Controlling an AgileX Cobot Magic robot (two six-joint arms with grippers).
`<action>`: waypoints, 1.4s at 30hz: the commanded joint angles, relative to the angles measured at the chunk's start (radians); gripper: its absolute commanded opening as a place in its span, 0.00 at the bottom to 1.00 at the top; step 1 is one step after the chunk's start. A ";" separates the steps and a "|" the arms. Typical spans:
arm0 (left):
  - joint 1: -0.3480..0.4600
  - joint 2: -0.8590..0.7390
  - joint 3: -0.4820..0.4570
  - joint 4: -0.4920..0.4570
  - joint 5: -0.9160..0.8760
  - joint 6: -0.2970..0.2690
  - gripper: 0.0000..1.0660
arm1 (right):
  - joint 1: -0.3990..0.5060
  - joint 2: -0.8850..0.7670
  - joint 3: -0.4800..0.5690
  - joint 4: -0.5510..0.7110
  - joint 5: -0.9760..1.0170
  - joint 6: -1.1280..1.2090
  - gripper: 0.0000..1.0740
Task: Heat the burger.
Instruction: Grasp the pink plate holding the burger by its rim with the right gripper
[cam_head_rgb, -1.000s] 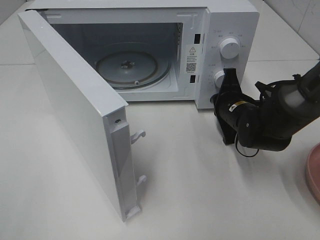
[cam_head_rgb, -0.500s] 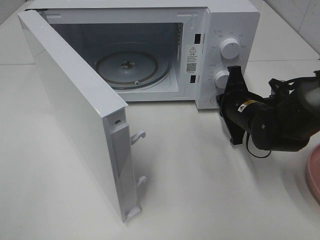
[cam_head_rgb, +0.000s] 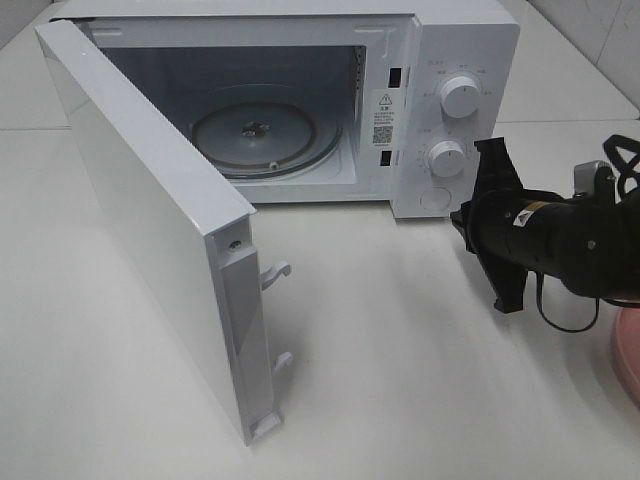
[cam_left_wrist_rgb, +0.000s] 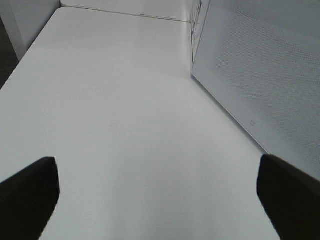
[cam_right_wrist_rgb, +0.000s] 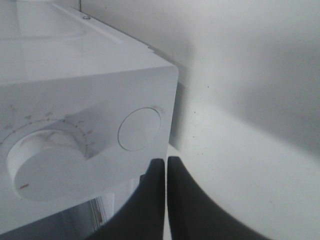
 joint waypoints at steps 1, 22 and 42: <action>0.003 -0.002 0.002 -0.001 -0.014 -0.003 0.94 | -0.006 -0.055 0.003 -0.007 0.068 -0.063 0.04; 0.003 -0.002 0.002 -0.001 -0.014 -0.003 0.94 | -0.006 -0.330 -0.011 -0.053 0.544 -0.612 0.07; 0.003 -0.002 0.002 -0.001 -0.014 -0.003 0.94 | -0.006 -0.351 -0.337 -0.360 1.206 -1.059 0.24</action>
